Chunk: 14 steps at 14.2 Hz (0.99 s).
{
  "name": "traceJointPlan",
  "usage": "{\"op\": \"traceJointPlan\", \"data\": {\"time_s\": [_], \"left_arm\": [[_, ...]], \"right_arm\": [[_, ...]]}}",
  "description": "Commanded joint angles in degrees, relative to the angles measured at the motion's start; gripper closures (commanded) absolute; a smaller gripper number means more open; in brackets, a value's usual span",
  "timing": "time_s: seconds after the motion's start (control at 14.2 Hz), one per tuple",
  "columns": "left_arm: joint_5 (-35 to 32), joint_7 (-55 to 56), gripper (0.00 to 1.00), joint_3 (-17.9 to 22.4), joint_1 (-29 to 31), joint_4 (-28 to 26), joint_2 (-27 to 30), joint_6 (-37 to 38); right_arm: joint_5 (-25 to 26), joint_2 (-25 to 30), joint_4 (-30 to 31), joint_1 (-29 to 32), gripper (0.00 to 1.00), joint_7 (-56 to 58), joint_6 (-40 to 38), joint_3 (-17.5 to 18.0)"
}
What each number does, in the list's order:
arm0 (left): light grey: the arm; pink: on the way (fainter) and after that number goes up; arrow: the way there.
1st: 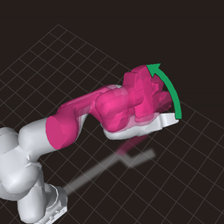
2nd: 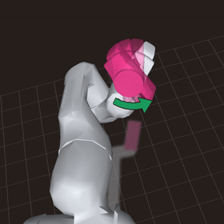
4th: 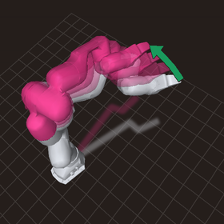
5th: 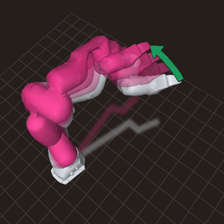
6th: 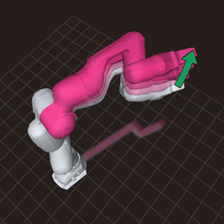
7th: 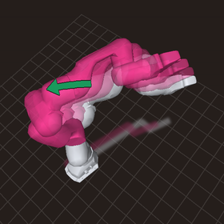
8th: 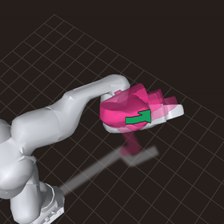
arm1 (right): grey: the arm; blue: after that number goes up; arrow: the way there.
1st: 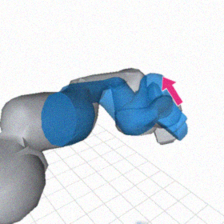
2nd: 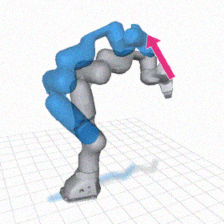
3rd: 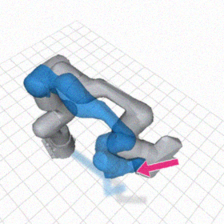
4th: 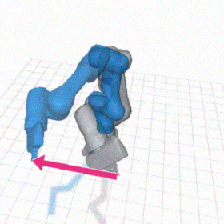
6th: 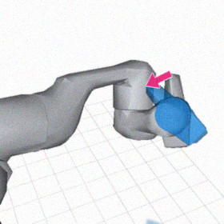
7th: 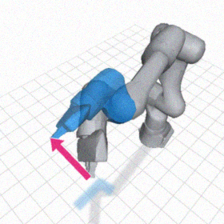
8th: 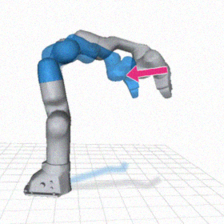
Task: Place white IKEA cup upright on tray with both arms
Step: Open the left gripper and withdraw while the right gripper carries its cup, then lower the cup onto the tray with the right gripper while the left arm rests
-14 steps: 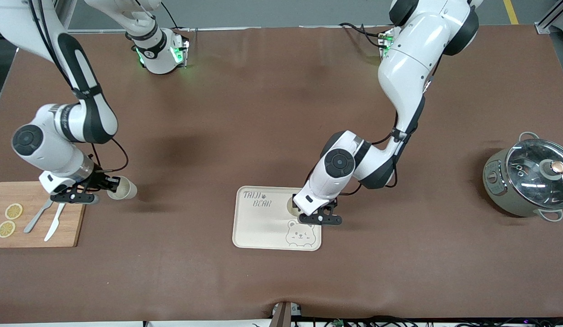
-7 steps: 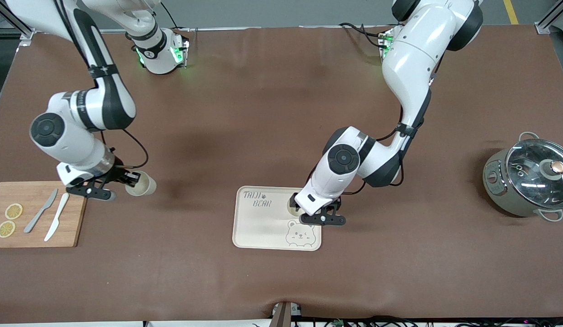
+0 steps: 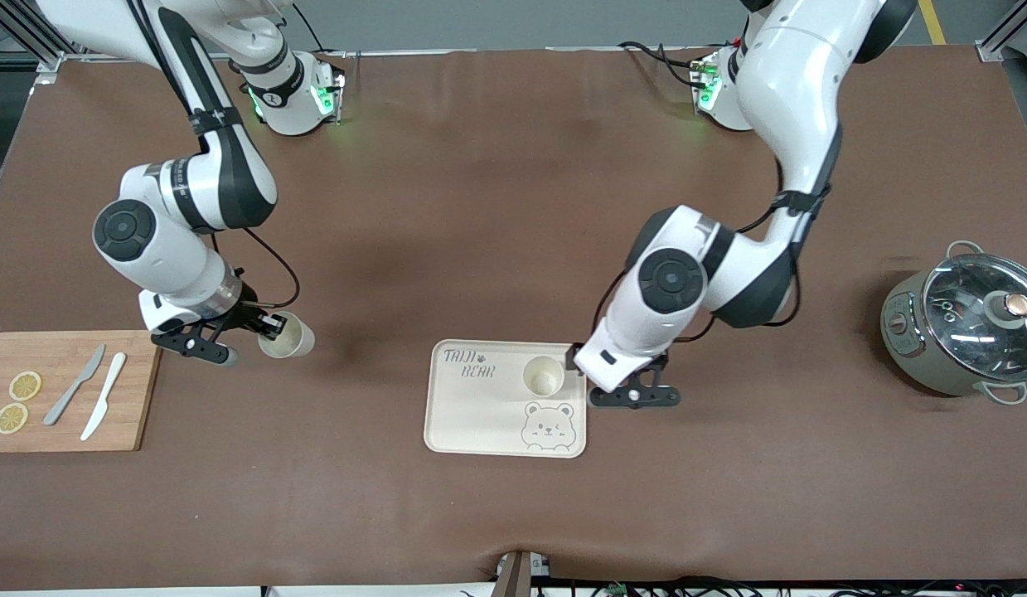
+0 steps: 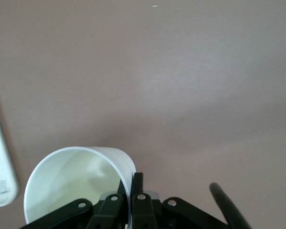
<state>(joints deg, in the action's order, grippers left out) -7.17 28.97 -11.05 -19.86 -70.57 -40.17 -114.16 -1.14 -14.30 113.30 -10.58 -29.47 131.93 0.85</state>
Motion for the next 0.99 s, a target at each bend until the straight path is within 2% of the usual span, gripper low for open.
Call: {"op": "traceJointPlan", "data": {"time_s": [0.0,0.35,0.71,0.92], "left_arm": [[0.57,-10.55,0.0,-0.28,5.33,-2.12,5.35,5.07],[1.46,-22.19,0.0,-0.64,14.4,-2.12,9.14,11.59],[1.46,-22.99,0.0,-0.64,18.8,-2.64,14.67,17.83],[1.63,-22.82,0.0,-0.64,20.03,-5.8,19.14,18.1]], "right_arm": [[-1.05,-0.73,-3.78,-4.79,1.0,-8.55,-0.97,-0.41],[-1.05,-7.22,-13.0,-12.18,1.0,-24.29,-0.8,-0.5],[-0.79,-16.62,-23.98,-16.93,1.0,-35.9,-0.54,-0.58],[-0.18,-22.25,-29.79,-18.86,1.0,-40.21,-0.8,-0.67]]}}
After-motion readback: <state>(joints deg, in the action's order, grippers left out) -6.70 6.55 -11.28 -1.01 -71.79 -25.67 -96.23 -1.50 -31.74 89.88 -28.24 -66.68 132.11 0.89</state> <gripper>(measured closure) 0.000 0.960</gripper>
